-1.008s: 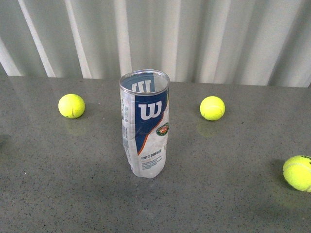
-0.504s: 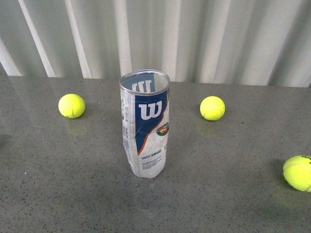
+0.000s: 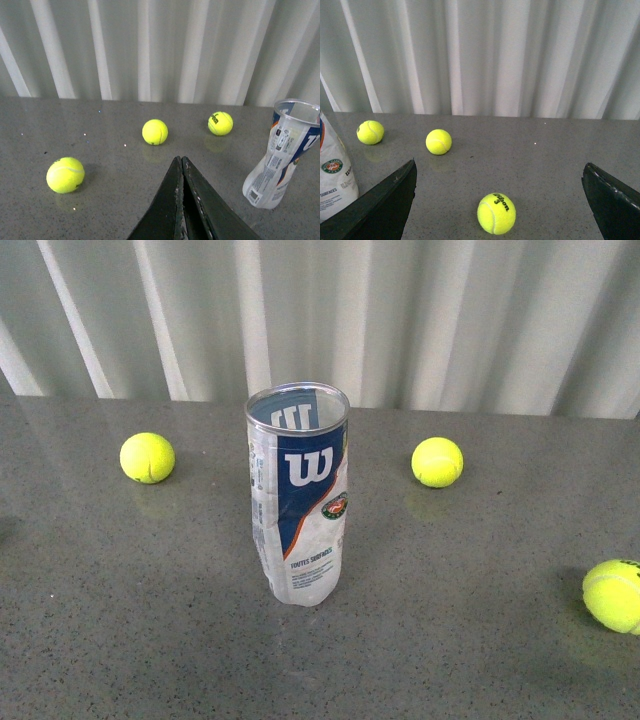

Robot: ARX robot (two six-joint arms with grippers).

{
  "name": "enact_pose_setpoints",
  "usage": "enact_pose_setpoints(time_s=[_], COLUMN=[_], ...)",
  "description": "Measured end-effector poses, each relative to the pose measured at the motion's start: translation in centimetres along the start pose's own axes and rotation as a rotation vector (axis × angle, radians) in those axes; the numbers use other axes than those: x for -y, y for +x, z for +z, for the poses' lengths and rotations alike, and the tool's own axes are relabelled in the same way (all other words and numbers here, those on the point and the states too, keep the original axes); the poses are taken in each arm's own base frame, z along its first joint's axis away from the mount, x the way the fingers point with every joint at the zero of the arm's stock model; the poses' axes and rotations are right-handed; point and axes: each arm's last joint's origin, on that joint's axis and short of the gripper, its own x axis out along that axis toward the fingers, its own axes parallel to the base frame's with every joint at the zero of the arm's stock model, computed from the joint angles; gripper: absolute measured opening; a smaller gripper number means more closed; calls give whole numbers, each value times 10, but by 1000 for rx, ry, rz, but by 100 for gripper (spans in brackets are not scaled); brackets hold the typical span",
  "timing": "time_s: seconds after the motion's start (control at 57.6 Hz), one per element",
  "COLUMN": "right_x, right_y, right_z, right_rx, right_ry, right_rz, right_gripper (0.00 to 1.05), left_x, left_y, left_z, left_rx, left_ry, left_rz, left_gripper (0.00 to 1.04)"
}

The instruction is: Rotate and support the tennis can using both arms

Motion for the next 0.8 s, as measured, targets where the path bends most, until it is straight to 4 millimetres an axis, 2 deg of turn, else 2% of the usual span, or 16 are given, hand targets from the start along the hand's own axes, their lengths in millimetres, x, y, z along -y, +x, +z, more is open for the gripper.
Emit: enact_pose_setpoints(time_s=[0.243,0.4,0.591,0.712,0.799], right_x=[0,0,0,0,0], right_y=[0,0,0,0,0], right_z=[0,0,0,0,0], right_rx=[0,0,0,0,0], right_ry=[0,0,0,0,0], right_rz=[0,0,0,0,0], right_gripper=[98,98,98,98,98], left_x=[0,0,0,0,0], left_y=[-2,-2,-2,-2,-2], left_z=[1,1,1,1,1], left_rx=[18,18,17,18,18], left_ry=[0,0,0,0,0], left_rz=[0,0,0,0,0], left_gripper=[4,36,68,99,98])
